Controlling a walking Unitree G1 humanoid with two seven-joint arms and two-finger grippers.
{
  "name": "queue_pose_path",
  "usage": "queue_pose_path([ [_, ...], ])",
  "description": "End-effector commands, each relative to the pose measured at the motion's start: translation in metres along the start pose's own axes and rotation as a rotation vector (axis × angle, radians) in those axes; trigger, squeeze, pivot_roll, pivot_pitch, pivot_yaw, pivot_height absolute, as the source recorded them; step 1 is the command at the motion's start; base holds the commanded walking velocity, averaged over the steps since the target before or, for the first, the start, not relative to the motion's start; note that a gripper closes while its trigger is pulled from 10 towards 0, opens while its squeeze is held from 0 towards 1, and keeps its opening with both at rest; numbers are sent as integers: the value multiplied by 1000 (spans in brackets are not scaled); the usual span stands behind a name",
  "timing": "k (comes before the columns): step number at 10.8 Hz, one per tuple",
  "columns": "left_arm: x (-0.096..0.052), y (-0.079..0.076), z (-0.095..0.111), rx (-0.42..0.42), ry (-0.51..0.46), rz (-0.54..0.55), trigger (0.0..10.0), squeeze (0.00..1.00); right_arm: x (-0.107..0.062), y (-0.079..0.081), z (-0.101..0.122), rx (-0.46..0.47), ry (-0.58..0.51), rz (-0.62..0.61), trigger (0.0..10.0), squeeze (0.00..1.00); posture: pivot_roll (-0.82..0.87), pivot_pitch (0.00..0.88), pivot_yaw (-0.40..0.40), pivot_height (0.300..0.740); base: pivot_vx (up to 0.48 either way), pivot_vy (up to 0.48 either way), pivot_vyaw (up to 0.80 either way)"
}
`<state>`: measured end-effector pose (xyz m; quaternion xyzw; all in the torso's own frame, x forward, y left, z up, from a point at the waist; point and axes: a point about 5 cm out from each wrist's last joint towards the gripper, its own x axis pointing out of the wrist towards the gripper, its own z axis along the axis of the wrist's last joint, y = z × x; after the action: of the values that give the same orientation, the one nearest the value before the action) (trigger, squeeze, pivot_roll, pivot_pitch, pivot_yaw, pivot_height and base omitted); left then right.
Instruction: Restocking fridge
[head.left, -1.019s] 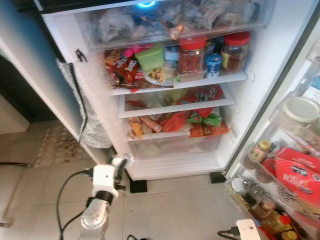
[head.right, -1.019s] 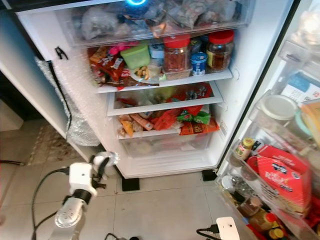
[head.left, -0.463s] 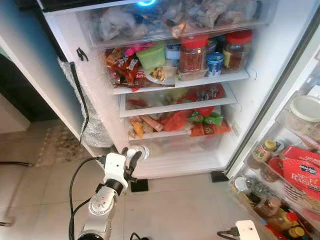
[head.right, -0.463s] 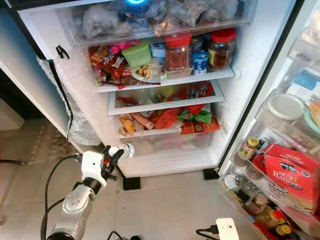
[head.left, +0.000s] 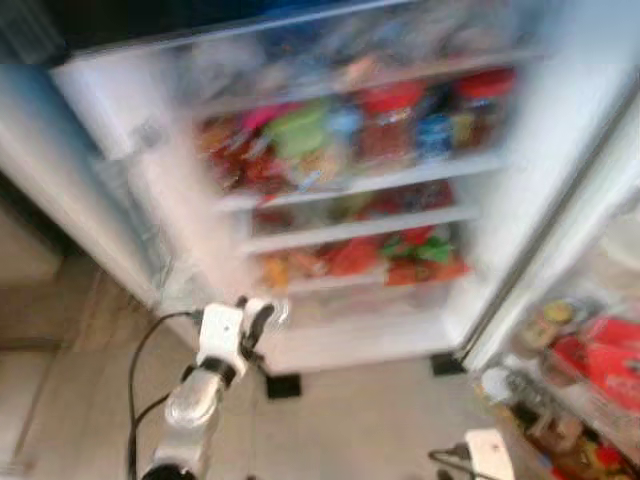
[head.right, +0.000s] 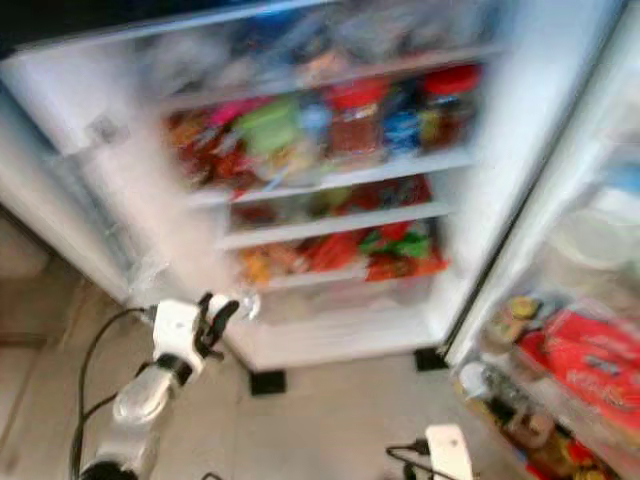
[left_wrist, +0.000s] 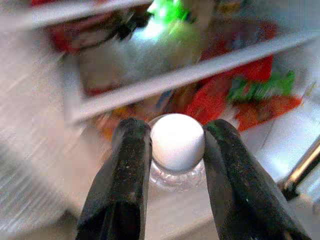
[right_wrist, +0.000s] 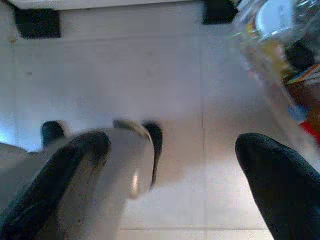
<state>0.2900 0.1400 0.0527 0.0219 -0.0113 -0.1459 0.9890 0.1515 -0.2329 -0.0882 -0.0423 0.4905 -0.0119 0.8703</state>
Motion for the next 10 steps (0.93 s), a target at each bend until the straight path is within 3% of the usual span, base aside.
queue_pose_path([
  [1,-3,0,-3,-13,10,-1,10000,0,-2,1,-14,13,48,0,10000,0,-128,111,120,740,304,0,0],
  [8,-2,7,-3,-13,29,43,10000,0,-2,1,-13,6,42,11,10000,0,-133,113,120,740,283,0,0],
  [10,-2,8,-2,-14,22,45,10000,0,-2,1,-13,8,41,12,10000,0,-133,114,118,740,0,0,0],
])
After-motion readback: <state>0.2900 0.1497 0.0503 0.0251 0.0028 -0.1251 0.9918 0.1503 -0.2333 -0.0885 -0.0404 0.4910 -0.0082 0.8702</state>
